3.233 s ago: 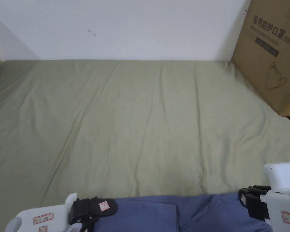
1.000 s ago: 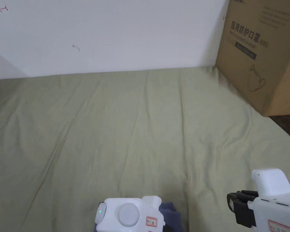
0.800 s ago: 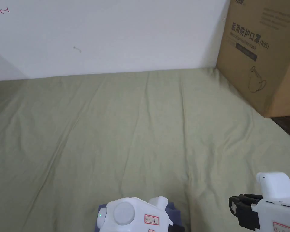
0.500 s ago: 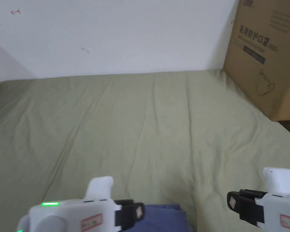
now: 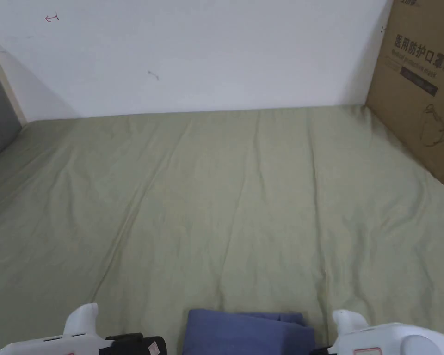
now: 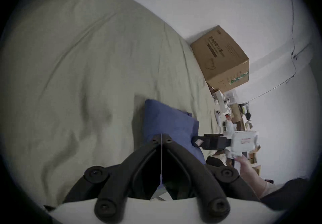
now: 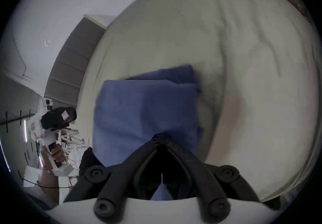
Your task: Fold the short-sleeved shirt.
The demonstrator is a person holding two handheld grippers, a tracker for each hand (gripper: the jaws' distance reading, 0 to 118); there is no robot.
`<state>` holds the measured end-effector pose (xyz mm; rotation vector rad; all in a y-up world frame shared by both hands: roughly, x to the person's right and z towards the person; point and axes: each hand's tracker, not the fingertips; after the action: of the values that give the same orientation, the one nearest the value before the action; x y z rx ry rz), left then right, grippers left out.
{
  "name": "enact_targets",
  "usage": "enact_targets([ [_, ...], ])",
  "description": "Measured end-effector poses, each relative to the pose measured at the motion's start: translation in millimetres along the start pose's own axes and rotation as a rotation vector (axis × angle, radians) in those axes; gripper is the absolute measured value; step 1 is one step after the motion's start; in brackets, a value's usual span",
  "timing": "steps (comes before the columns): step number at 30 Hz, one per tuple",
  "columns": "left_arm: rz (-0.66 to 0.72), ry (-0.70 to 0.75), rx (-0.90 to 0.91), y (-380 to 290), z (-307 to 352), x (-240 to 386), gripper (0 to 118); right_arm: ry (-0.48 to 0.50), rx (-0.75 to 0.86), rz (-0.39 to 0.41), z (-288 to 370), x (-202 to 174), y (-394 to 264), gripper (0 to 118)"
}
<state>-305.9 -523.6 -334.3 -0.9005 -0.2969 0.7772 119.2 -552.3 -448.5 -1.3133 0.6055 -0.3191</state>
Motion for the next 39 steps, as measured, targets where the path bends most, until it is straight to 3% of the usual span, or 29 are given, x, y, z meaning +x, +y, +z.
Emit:
enact_targets([
  [3, 0.061, -0.143, -0.065, 5, -20, -20, 5, 0.100, 0.014, -0.126, 3, 16, -3, 0],
  [7, 0.067, -0.213, -0.146, 10, -53, -36, 41, 0.096, 0.008, -0.109, 3, 20, -3, 0],
  [8, 0.059, -0.219, -0.159, 9, -62, -38, 57, 0.095, 0.007, -0.101, 3, 20, -3, 0],
  [11, 0.128, -0.292, -0.209, 9, -91, -46, 118, 0.101, 0.005, -0.096, 3, 21, -4, 0],
  [13, 0.197, -0.439, -0.204, 5, -107, -41, 118, 0.104, 0.005, -0.101, 2, 21, -5, 0],
  [17, 0.173, -0.475, -0.222, 5, -126, -40, 118, 0.125, 0.008, -0.140, 1, 29, -7, 0],
  [20, 0.283, -0.562, -0.233, 5, -130, -52, 118, 0.139, 0.012, -0.163, 1, 32, -9, 0],
  [22, 0.280, -0.552, -0.241, 10, -127, -55, 118, 0.143, 0.013, -0.167, 1, 32, -9, 0],
  [24, 0.193, -0.435, -0.269, 15, -117, -57, 102, 0.137, 0.013, -0.159, 1, 31, -9, 0],
  [25, 0.138, -0.367, -0.261, 17, -111, -58, 86, 0.133, 0.012, -0.153, 2, 29, -9, 0],
  [26, 0.089, -0.279, -0.255, 17, -106, -59, 60, 0.130, 0.011, -0.147, 2, 29, -8, 0],
  [27, 0.071, -0.231, -0.251, 15, -102, -65, 52, 0.129, 0.011, -0.142, 2, 28, -8, 0],
  [29, 0.195, -0.360, -0.239, 9, -99, -71, 54, 0.123, 0.009, -0.138, 1, 27, -7, 0],
  [31, 0.227, -0.366, -0.231, 8, -104, -70, 58, 0.119, 0.007, -0.132, 2, 26, -7, 0],
  [32, 0.227, -0.387, -0.234, 5, -108, -69, 65, 0.115, 0.006, -0.128, 2, 25, -7, 0],
  [33, 0.234, -0.430, -0.235, 4, -113, -64, 78, 0.111, 0.006, -0.124, 2, 24, -7, 0],
  [35, 0.241, -0.549, -0.220, 2, -121, -50, 116, 0.106, 0.006, -0.121, 3, 24, -7, 0],
  [37, 0.214, -0.583, -0.234, 3, -131, -40, 118, 0.104, 0.007, -0.122, 3, 24, -7, 0],
  [39, 0.194, -0.516, -0.272, 7, -140, -31, 118, 0.102, 0.007, -0.124, 3, 24, -7, 0],
])
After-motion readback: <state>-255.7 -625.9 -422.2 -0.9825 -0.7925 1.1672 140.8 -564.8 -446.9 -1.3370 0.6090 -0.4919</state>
